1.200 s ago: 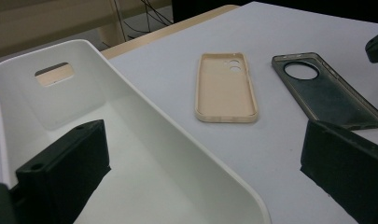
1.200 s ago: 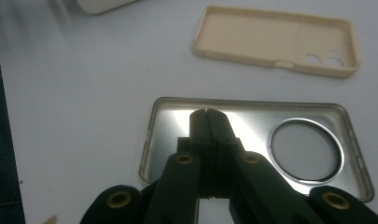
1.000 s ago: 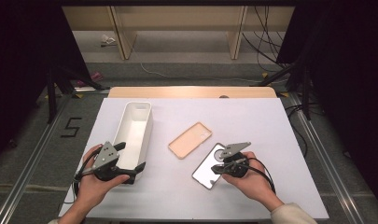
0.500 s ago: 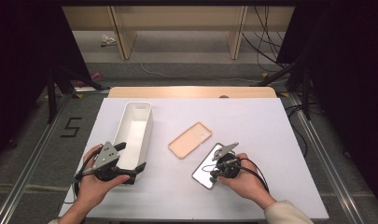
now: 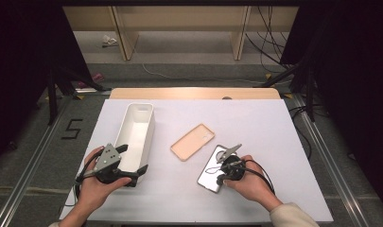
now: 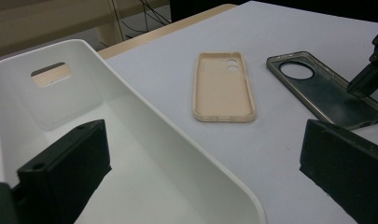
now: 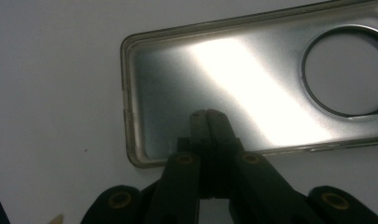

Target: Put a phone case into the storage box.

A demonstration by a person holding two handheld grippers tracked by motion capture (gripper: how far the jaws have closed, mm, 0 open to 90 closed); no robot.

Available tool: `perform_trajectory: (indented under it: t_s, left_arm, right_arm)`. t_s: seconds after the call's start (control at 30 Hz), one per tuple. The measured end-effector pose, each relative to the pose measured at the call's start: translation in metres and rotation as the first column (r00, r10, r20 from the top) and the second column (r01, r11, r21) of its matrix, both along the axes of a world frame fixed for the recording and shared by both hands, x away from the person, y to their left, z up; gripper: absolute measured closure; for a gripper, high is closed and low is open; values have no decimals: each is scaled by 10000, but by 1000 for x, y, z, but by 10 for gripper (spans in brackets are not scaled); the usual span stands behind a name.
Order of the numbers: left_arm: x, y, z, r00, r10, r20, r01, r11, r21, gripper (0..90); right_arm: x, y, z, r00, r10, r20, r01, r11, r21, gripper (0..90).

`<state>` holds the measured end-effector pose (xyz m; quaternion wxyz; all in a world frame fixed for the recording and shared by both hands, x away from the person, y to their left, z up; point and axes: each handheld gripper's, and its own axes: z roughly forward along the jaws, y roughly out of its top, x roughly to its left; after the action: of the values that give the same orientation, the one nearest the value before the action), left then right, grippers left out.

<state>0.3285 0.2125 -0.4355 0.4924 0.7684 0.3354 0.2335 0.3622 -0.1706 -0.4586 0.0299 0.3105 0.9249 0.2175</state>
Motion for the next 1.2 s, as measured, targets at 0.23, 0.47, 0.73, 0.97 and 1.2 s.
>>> perform_trajectory:
  t_s: [0.23,0.47,0.73,0.97,1.2]
  left_arm:
    - [0,0,0,10000,-6,12,6,10000,-1,10]
    - [0,0,0,10000,-6,10,6,10000,-9,10]
    - [0,-1,0,10000,-31,12,31,10000,-16,10]
    - [0,-1,0,10000,-57,36,57,10000,-21,10]
    - [0,-1,0,10000,-82,18,82,10000,-11,12]
  right_arm:
    - [2,-10,1,9995,-274,-180,272,9996,-119,900]
    - [5,-17,1,9986,-486,-222,479,9984,-285,900]
    - [6,-19,0,9982,-553,-220,541,9972,-510,900]
    - [6,-19,1,9991,-368,-198,356,9976,-599,900]
    - [-1,-10,10,9917,1252,306,-1213,9868,-1077,482]
